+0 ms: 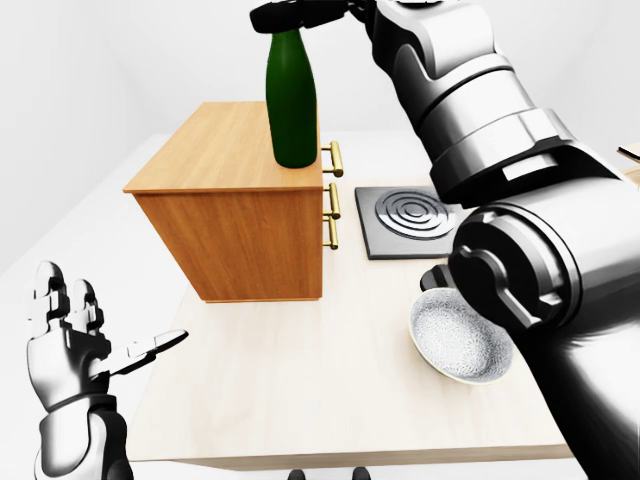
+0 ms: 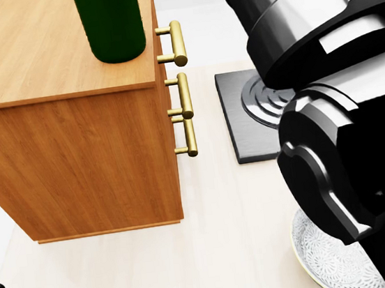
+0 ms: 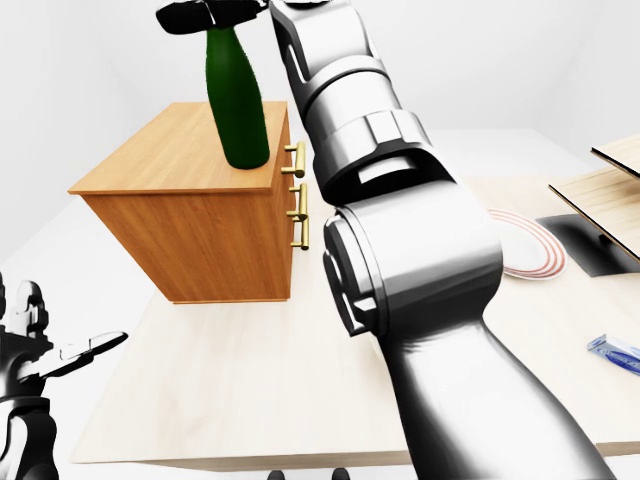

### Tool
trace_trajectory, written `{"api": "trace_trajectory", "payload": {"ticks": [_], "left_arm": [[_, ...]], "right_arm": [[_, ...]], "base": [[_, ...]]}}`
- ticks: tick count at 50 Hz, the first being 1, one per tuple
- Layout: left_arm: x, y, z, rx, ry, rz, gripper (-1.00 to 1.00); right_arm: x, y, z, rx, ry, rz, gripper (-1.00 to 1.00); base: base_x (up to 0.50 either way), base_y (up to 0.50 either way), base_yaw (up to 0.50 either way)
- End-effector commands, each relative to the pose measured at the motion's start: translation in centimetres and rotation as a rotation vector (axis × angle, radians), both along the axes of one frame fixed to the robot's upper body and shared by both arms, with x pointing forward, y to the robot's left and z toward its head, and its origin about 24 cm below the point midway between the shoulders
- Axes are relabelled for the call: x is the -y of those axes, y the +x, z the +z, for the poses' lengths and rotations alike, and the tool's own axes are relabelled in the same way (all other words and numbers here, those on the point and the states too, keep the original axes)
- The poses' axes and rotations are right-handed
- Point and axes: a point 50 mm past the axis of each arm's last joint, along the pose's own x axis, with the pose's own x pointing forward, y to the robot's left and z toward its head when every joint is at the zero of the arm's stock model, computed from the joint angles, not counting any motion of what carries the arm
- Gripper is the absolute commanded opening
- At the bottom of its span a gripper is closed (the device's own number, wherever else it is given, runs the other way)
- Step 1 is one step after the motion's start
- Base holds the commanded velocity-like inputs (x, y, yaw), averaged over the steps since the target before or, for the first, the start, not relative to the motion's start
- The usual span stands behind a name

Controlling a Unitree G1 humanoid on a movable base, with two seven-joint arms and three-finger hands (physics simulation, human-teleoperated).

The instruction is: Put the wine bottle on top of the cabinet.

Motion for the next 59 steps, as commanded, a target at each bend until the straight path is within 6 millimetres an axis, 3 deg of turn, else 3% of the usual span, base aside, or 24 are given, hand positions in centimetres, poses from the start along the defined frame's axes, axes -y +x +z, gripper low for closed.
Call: {"api": "trace_trajectory", "payload": {"ticks": [1, 28, 41, 59], "left_arm": [[0.2, 0.1, 0.2, 0.008, 0.004, -0.006, 1.00], [0.2, 0.1, 0.3, 0.012, 0.006, -0.008, 1.00], [0.3, 0.1, 0.4, 0.018, 0.007, -0.008, 1.00], [0.4, 0.1, 0.9, 0.036, 0.016, -0.011, 1.00]], "right_arm": [[1.1, -0.9, 2.6, 0.065, 0.031, -0.033, 1.00], [2.8, -4.0, 8.4, 0.210, 0.093, -0.037, 1.00], [4.4, -4.1, 8.8, 0.215, 0.139, -0.051, 1.00], [5.1, -4.2, 9.2, 0.221, 0.164, -0.047, 1.00]], "base": [[0.00, 0.00, 0.00], [0.00, 0.00, 0.00], [0.00, 0.00, 0.00], [0.00, 0.00, 0.00]]}}
